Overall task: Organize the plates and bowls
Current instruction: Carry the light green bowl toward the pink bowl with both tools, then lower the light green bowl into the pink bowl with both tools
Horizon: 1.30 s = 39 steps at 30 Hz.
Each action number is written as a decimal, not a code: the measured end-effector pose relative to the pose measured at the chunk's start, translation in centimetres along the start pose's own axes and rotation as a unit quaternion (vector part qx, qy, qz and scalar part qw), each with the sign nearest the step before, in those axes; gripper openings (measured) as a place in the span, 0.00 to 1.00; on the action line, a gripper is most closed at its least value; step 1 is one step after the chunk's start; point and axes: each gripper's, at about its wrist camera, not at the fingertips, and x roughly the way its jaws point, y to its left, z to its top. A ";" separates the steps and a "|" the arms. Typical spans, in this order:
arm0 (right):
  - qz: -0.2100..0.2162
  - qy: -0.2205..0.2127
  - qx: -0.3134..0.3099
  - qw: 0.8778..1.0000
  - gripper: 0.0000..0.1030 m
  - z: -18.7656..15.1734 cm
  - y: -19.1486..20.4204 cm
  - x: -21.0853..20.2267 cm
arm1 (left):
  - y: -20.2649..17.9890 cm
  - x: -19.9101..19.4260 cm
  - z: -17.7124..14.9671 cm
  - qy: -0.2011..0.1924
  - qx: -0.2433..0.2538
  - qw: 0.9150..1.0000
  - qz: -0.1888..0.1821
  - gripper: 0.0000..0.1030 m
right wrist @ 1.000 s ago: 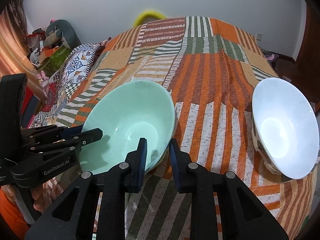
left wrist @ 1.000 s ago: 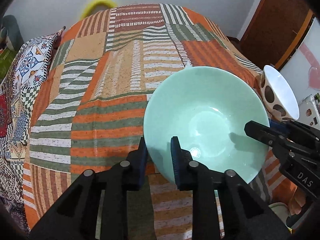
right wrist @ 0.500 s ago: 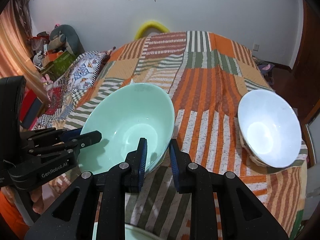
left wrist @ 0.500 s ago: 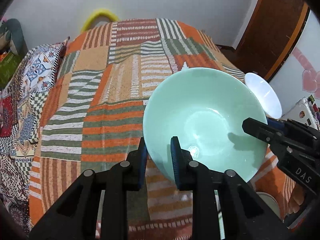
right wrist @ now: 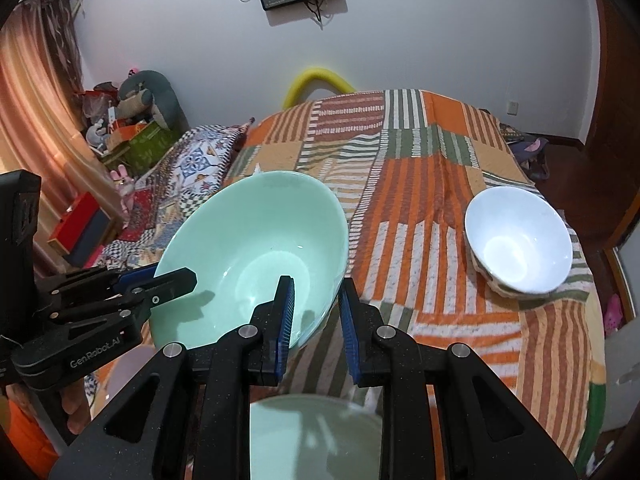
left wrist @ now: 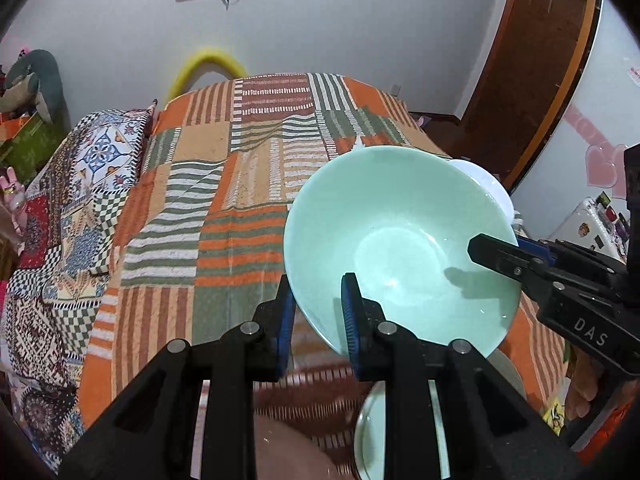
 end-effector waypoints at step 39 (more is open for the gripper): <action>0.084 0.069 -0.072 0.991 0.21 -8.8 12.3 0.2 | 8.7 -10.6 -13.7 0.010 -0.107 0.992 0.065 0.22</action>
